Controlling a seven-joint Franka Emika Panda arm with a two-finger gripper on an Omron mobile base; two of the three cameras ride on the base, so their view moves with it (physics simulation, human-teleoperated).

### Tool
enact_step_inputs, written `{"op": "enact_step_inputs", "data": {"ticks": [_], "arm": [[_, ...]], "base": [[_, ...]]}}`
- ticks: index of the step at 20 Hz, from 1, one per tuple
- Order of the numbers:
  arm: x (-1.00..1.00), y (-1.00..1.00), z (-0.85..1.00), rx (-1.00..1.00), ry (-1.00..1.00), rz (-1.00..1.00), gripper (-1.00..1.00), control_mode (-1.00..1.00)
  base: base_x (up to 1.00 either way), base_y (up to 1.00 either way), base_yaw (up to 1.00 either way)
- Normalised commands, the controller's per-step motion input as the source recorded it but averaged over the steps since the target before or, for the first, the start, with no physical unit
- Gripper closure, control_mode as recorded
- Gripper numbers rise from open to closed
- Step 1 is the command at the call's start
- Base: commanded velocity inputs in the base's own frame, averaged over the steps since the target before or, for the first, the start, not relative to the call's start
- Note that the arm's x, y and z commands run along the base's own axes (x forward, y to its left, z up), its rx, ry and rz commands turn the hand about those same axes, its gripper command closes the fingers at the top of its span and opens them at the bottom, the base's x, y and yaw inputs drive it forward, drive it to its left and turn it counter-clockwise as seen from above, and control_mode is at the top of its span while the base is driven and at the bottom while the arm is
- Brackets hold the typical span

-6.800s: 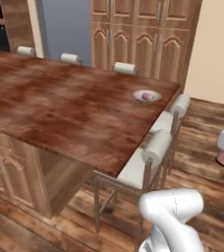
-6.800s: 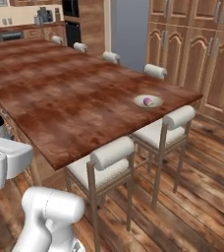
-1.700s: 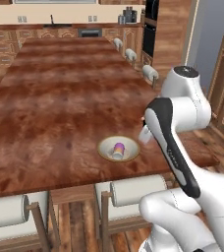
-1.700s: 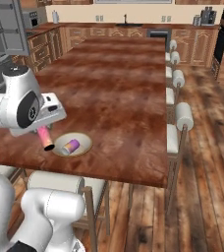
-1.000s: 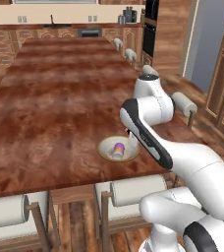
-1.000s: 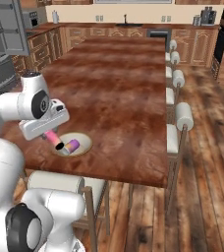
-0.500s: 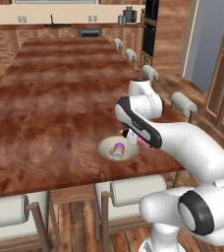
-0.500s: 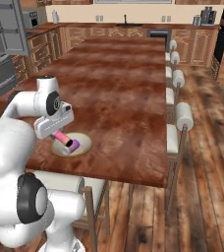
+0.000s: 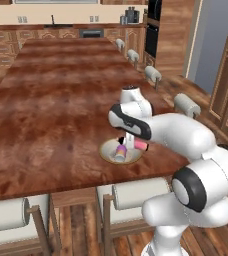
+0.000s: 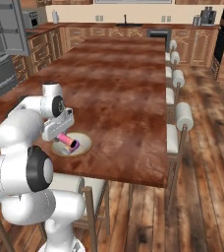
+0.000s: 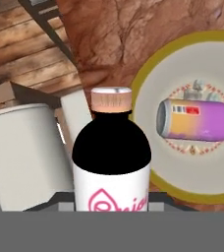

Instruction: Open the fridge, grab two sodas, and place both sodas inside the bowl with ice on the dining counter.

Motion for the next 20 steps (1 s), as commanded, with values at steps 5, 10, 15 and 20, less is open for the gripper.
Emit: {"op": "enact_step_inputs", "data": {"ticks": [5,10,15,20], "arm": [[0.34,0.05,-0.28,-0.01,0.02,0.07,1.00,-1.00],[0.34,0.00,-0.22,0.00,0.00,0.06,1.00,-1.00],[0.26,0.00,-0.23,0.00,0.00,0.07,1.00,-1.00],[0.21,0.00,-0.23,0.00,0.00,0.07,1.00,-1.00]], "base": [[0.00,0.00,0.00],[0.00,0.00,0.00],[0.00,0.00,0.00],[0.00,0.00,0.00]]}}
